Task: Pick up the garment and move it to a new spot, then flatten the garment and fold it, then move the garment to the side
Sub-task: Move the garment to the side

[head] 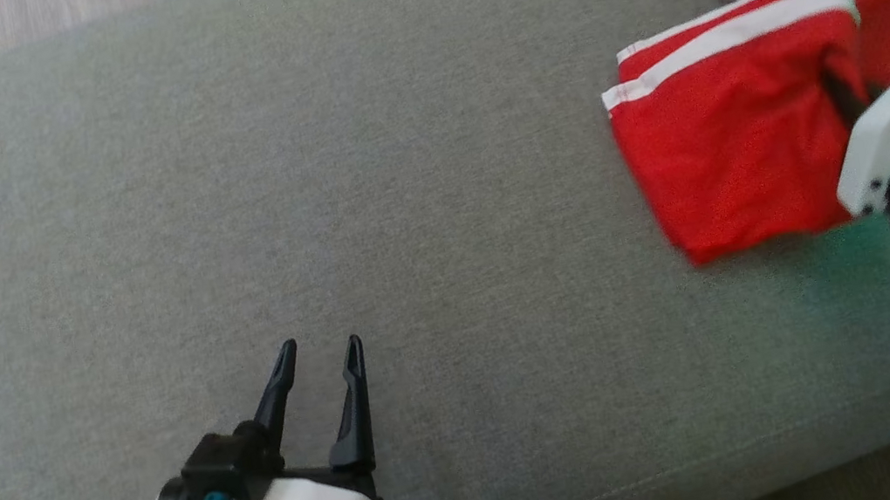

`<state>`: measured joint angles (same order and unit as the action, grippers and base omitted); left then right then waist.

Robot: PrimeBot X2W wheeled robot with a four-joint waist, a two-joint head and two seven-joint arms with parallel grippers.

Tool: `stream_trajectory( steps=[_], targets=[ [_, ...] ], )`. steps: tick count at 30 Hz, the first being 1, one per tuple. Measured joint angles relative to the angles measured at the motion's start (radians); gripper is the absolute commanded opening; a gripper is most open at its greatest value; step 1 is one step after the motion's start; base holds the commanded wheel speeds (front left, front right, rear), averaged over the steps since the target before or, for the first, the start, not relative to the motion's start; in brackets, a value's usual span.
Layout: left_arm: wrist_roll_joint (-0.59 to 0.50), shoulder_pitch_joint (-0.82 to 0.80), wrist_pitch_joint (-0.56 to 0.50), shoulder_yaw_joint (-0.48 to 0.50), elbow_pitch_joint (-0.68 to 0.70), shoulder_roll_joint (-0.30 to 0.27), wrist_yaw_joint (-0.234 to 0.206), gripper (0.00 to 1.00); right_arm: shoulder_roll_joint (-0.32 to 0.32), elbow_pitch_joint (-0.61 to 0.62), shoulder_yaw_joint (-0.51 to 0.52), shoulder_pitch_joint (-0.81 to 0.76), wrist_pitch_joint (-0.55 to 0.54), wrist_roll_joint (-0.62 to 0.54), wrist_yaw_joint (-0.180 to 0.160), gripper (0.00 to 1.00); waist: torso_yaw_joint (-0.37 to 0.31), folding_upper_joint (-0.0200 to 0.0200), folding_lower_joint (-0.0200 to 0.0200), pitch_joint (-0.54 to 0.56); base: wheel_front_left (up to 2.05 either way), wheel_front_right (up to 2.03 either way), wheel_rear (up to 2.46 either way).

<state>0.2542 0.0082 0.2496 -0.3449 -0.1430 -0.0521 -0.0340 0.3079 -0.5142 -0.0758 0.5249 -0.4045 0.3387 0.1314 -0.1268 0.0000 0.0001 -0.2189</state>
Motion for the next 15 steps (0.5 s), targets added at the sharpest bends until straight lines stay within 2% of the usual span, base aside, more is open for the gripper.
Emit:
stream_trajectory(
  steps=[5,12,15],
  targets=[
    [-0.016,-0.018,0.000,0.000,-0.007,0.000,0.000,1.00,0.040,-0.007,0.005,0.107,-0.004,-0.044,0.000,0.00,0.027,0.0000,0.0000,-0.028,0.00,0.00,0.00],
    [-0.026,-0.018,0.000,0.002,0.008,0.000,0.000,1.00,0.202,-0.066,0.101,0.168,-0.083,-0.116,0.000,0.00,0.100,0.0000,0.0000,-0.062,0.00,0.00,0.00],
    [-0.040,-0.017,0.000,0.004,0.010,0.000,0.007,1.00,0.234,-0.106,0.171,0.175,-0.100,-0.174,0.000,0.00,0.127,0.0000,0.0000,-0.075,0.00,0.00,0.00]
  ],
)
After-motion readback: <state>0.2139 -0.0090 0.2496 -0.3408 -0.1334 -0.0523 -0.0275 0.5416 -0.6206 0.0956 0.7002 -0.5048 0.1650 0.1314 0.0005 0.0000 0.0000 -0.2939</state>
